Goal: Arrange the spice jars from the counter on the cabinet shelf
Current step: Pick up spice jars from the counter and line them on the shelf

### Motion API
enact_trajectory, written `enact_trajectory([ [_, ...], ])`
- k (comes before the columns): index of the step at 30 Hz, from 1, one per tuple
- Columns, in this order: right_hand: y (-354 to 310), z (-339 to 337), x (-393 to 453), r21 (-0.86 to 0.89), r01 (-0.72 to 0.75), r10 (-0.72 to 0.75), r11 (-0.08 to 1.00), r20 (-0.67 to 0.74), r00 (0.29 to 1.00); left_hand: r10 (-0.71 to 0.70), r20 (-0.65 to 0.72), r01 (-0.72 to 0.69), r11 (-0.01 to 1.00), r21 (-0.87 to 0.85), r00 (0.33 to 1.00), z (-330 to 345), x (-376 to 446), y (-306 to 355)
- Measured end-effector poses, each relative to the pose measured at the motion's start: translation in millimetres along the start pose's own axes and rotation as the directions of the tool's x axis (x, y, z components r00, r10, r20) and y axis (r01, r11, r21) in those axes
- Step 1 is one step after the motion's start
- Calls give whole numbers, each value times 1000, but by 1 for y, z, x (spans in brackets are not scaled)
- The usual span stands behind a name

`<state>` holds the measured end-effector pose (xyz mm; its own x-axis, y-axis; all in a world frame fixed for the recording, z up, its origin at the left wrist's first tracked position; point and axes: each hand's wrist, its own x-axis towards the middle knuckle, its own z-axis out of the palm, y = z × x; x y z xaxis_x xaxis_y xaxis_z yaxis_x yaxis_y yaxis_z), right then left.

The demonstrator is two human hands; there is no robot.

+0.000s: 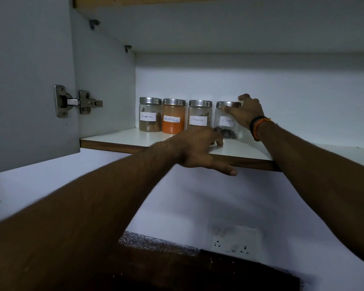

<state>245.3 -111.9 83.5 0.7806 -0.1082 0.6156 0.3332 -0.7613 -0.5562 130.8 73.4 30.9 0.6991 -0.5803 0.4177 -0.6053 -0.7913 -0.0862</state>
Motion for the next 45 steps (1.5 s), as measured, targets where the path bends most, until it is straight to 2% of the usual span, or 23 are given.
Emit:
enact_trajectory([
  [5,-9,-9,-21,-16,27,-29,999,-95,995,-3,15,3,1000,-1,1000,1,0,0],
  [8,-21,-16,-44,82,73,-65,994,-96,993,-2,25,3,1000,-7,1000,1,0,-1],
  [11,-29,-23,-73,267,9,7,964,-61,998,16,84,-14,1000,-19,996,-1,-1,-1],
  [14,-31,-33,-105,341,-27,36,940,-22,999,15,143,-10,999,-41,990,-5,-5,5],
  [19,-37,-48,-153,379,-20,35,925,-33,999,-79,241,76,997,21,967,-11,-14,24],
  [24,-49,-55,-198,373,23,12,927,-92,996,-168,247,164,986,37,954,-14,-23,39],
  [27,-50,-59,-223,337,79,-48,938,-98,994,-174,196,169,985,42,965,-13,-36,44],
  [29,-48,-60,-239,320,101,-74,942,-94,993,-163,135,149,983,107,977,-10,-49,47],
  [32,-46,-55,-264,339,99,-79,936,-72,994,-90,13,87,985,149,996,0,-81,56],
  [36,-39,-34,-302,386,58,-41,921,-53,998,-24,-92,21,999,-37,995,19,-127,68],
  [40,-31,-1,-344,436,-1,-1,900,4,1000,-110,30,113,982,-151,993,47,-172,72],
  [45,-16,50,-407,413,-171,91,895,206,974,-200,216,244,949,-202,956,96,-233,68],
])
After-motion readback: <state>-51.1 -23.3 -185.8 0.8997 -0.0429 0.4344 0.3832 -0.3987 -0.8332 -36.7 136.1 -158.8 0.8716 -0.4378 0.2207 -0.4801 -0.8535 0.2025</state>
